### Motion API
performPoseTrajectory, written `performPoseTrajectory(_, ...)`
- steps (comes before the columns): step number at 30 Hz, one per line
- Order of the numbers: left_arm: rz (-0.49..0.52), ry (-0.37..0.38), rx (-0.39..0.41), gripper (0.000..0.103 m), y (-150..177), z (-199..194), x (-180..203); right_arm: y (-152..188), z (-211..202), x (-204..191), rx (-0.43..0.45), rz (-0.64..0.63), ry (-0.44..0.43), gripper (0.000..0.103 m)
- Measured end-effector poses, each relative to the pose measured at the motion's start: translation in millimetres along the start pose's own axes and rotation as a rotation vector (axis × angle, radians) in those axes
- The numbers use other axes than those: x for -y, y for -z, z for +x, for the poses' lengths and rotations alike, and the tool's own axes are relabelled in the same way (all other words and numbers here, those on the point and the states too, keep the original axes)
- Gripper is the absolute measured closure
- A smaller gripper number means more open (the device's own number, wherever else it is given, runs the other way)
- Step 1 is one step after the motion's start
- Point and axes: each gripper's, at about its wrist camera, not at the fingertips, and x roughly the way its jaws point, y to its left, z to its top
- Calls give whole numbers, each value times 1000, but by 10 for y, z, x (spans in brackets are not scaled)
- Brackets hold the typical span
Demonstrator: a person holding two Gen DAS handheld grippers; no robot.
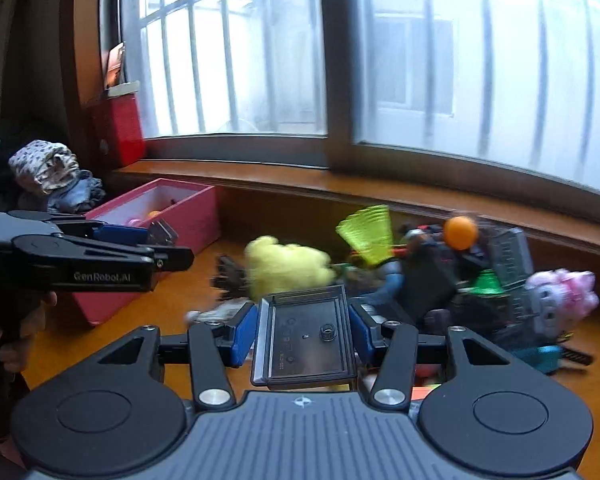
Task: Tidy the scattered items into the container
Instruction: 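Lift and carry both held cases over the pink shoebox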
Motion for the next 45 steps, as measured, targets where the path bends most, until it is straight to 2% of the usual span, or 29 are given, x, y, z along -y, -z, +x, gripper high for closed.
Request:
performPoseTrajectory(10,7,2,-17,42,79,-266,-1107,-100,314,-1068,6,26,7,51)
performPoseTrajectory(18,29,1,13,42,91,-292,-1653,-188,538,-1627,33,41,24,51)
performPoseTrajectory(26,28,-17,1,42,149,-264,-1878,-253,692,-1909,35,16,1,51)
performPoseTrajectory(29,26,-35,-7,42,176,-237,-1912,-276,753,-1949,28,7,-9,51)
performPoseTrajectory(45,14,-40,-32,42,204,-152,-2043,-502,1050,-2099,34,-35,-55,51)
